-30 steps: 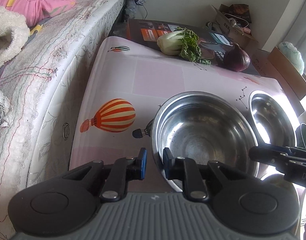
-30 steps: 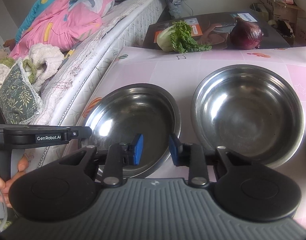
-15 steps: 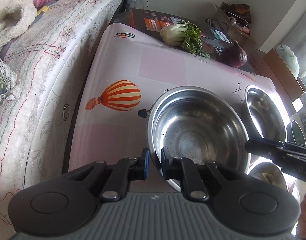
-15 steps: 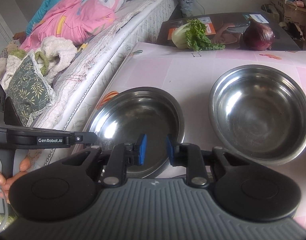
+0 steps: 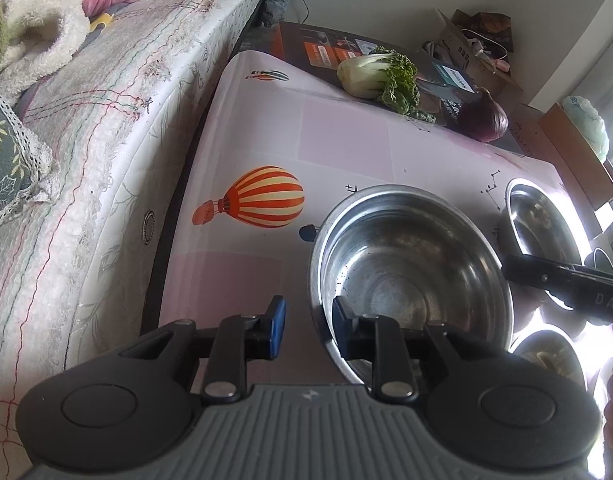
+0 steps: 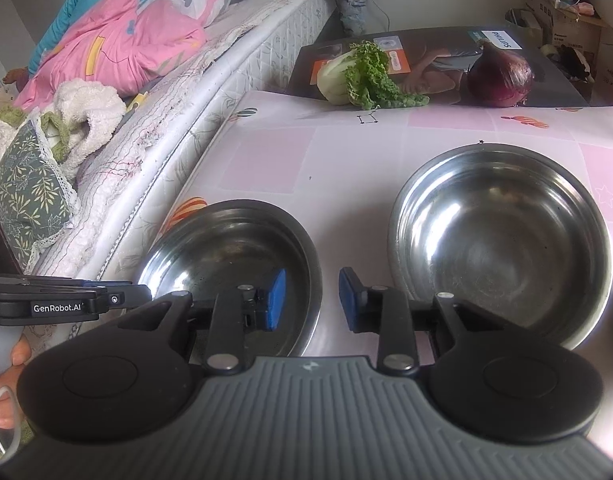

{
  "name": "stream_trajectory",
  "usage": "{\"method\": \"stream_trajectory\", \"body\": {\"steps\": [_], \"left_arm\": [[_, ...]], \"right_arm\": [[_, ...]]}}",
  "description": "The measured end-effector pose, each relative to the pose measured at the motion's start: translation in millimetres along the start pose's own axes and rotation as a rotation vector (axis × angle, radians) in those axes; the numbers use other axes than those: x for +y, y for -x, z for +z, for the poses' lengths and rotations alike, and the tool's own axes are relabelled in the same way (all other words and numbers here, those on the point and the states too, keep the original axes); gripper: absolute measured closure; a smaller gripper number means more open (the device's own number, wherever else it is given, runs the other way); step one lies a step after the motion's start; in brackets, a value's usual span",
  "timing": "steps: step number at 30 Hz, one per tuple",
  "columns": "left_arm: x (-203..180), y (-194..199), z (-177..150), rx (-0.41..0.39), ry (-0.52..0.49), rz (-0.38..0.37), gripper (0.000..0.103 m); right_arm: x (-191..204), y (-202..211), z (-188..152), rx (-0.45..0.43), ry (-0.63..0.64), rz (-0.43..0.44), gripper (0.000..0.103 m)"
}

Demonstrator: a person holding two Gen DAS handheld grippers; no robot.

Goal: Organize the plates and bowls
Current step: 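Lift the steel bowl with the left gripper and set it beside the green bowl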

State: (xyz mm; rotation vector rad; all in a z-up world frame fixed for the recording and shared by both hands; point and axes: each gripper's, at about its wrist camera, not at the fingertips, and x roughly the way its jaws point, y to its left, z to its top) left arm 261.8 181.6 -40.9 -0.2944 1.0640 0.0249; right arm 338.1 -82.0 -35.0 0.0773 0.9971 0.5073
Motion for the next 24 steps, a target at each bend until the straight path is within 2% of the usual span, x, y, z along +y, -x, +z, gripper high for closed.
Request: {"method": "stream_trajectory", "body": {"steps": [4, 10, 15, 24], "left_arm": [[-0.3, -4.6, 1.1, 0.006, -0.006, -0.002, 0.082], [-5.2, -7.6, 2.7, 0.012, -0.018, -0.003, 0.091], [-7.2, -5.9, 4.0, 0.004, -0.030, 0.012, 0.091], [-9.8, 0.3, 5.1, -0.007, -0.036, 0.015, 0.091]], "right_arm": [[-0.1, -9.2, -0.1, 0.026, -0.005, 0.006, 0.074], [-4.5, -19.5, -0.8, 0.064, -0.050, 0.057, 0.085], [-5.8, -18.6, -1.5, 0.065, -0.054, 0.059, 0.090], [-3.1, -7.5, 0.5, 0.044, -0.038, 0.062, 0.091]]}}
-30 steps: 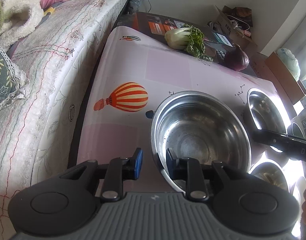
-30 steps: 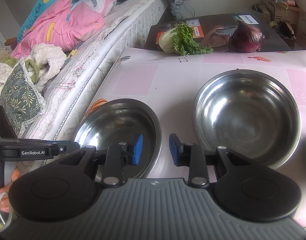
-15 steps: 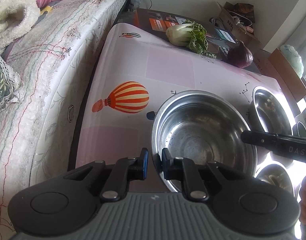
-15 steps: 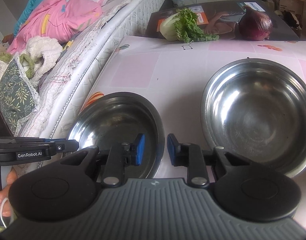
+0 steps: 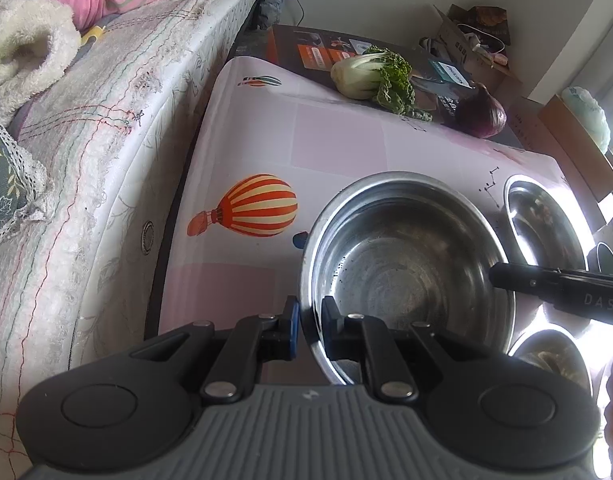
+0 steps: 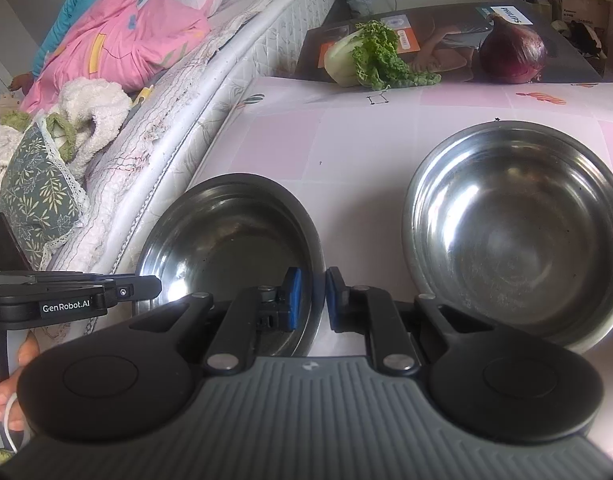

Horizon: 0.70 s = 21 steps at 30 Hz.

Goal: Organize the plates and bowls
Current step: 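Lift the steel bowl with the left gripper and set it beside the green bowl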

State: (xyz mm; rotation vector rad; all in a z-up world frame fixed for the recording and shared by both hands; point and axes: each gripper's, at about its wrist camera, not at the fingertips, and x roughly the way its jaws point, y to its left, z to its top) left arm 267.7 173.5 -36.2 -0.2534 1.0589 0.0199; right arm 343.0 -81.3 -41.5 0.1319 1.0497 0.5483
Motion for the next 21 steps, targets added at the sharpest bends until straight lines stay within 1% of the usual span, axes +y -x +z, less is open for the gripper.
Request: {"method": "stream_trajectory", "body": {"steps": [14, 21], "left_arm": [[-12.4, 23.9, -1.3, -0.038, -0.022, 0.005, 0.090], [-29.8, 39.4, -0.4, -0.052, -0.053, 0.008, 0.090]], "right_arm": [[3.8, 28.5, 1.4, -0.043, 0.023, 0.003, 0.090], [-2.6, 51.1, 0.6, -0.064, 0.012, 0.009, 0.090]]}}
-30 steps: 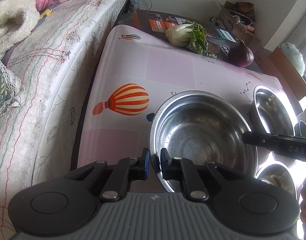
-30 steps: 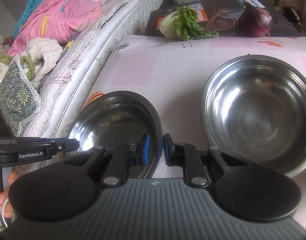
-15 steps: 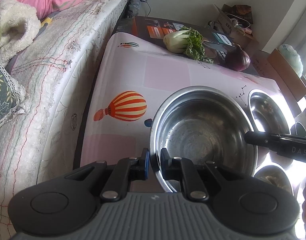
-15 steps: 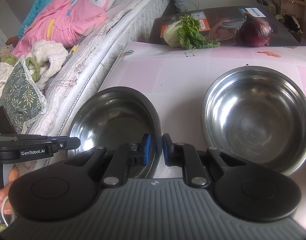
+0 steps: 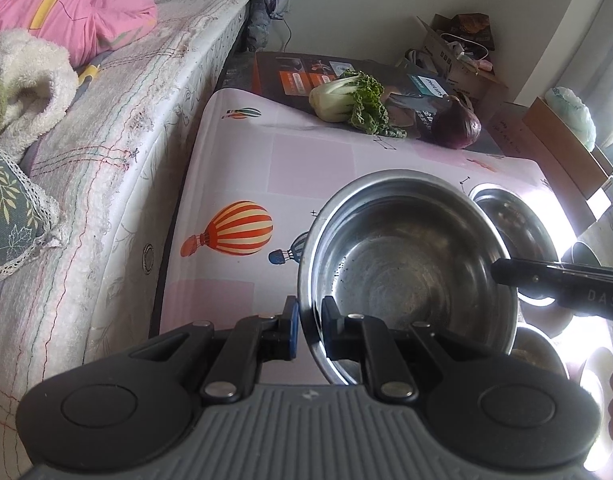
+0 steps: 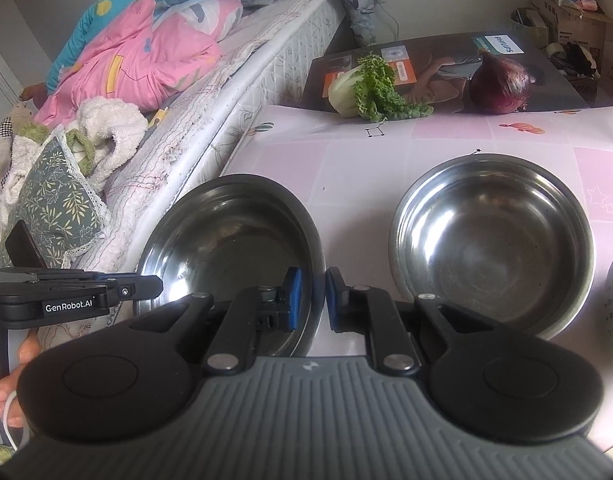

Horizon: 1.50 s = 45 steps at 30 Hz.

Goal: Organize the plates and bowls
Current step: 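Lift the steel bowl with the left gripper and set it beside the green bowl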

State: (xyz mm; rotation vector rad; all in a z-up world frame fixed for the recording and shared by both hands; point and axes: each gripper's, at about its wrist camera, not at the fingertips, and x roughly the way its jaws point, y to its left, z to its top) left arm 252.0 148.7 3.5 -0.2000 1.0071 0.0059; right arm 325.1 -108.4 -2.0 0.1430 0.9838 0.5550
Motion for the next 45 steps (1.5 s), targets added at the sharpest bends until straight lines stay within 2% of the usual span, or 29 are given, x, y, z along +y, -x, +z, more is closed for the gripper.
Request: {"method": "stream_trajectory", "body": {"steps": [14, 26, 37, 45], "left_arm": [[-66.4, 13.2, 15.4, 0.001, -0.094, -0.014, 0.090], [-139.3, -7.8, 41.5, 0.013, -0.173, -0.047, 0.089], [-170.9, -60.4, 65.5, 0.063, -0.195, -0.059, 0.089], [-172.2, -99.2, 72.0, 0.118, -0.185, -0.062, 0.089]], "right_arm": [[-50.9, 56.8, -1.3, -0.055, -0.079, 0.004, 0.090], [-116.9, 94.5, 12.9, -0.108, -0.108, -0.062, 0.090], [-175.3, 63.9, 32.3, -0.067, -0.153, -0.106, 0.090], [-194.4, 25.1, 38.7, -0.027, -0.167, -0.129, 0.089]]}}
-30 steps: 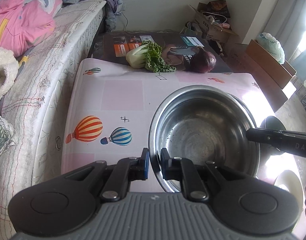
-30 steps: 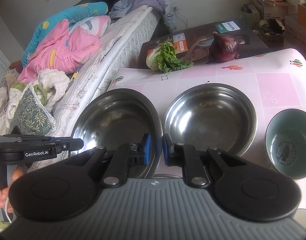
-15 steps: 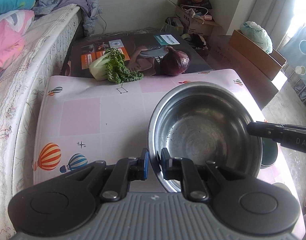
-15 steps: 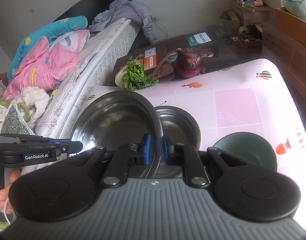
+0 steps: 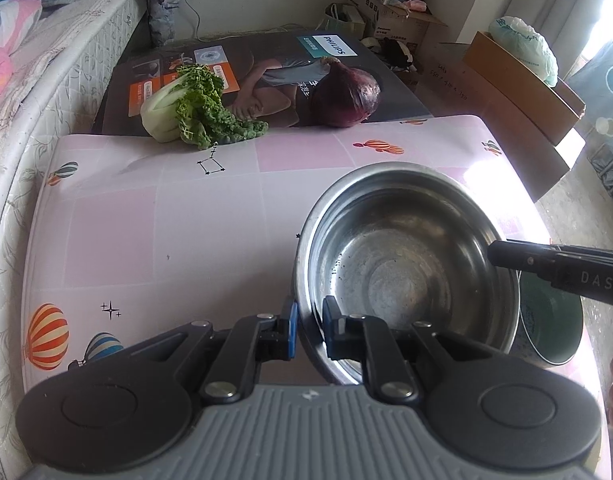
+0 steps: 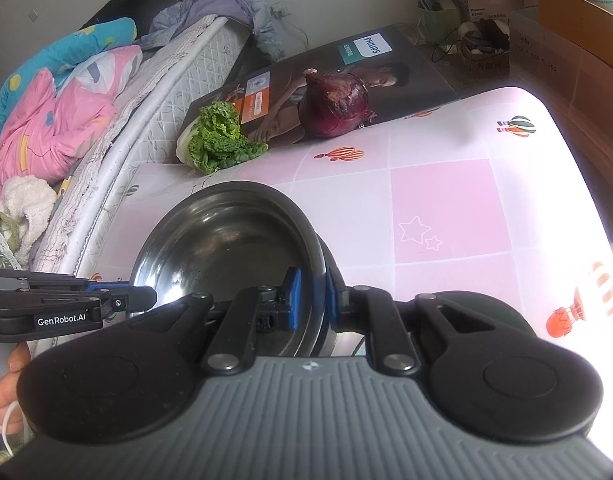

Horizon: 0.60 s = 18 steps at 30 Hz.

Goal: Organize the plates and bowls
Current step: 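Lift the steel bowl with the left gripper and set it beside the green bowl, then open the left gripper to release the steel bowl while the right tool reaches toward the green bowl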

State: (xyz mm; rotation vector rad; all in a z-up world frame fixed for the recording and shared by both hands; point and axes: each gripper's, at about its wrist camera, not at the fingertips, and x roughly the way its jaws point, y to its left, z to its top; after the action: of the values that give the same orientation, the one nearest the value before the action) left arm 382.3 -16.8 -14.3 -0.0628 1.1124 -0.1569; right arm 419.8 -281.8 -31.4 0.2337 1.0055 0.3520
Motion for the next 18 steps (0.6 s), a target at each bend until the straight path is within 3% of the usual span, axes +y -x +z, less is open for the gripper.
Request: {"method": "stream_trajectory", "body": {"steps": [3, 7, 8, 10, 18], "left_arm": [[1.2, -7.0, 0.4, 0.007, 0.002, -0.009, 0.089], [1.0, -9.2, -0.2, -0.006, 0.003, -0.025, 0.077], [1.3, -8.5, -0.3, -0.012, 0.006, -0.029, 0.077], [1.3, -6.6, -0.2, -0.017, 0.008, -0.032, 0.067], [4.1, 22.6, -5.0, -0.086, 0.018, -0.035, 0.047]], "right_arm": [[0.6, -9.0, 0.6, 0.007, 0.008, -0.013, 0.088], [0.3, -15.0, 1.0, 0.014, 0.010, -0.018, 0.086], [-0.2, -15.7, 1.4, 0.016, 0.009, -0.023, 0.082], [-0.4, -15.9, 1.0, 0.013, 0.008, -0.029, 0.078], [-7.9, 15.3, -1.3, -0.060, -0.032, 0.014, 0.069]]}}
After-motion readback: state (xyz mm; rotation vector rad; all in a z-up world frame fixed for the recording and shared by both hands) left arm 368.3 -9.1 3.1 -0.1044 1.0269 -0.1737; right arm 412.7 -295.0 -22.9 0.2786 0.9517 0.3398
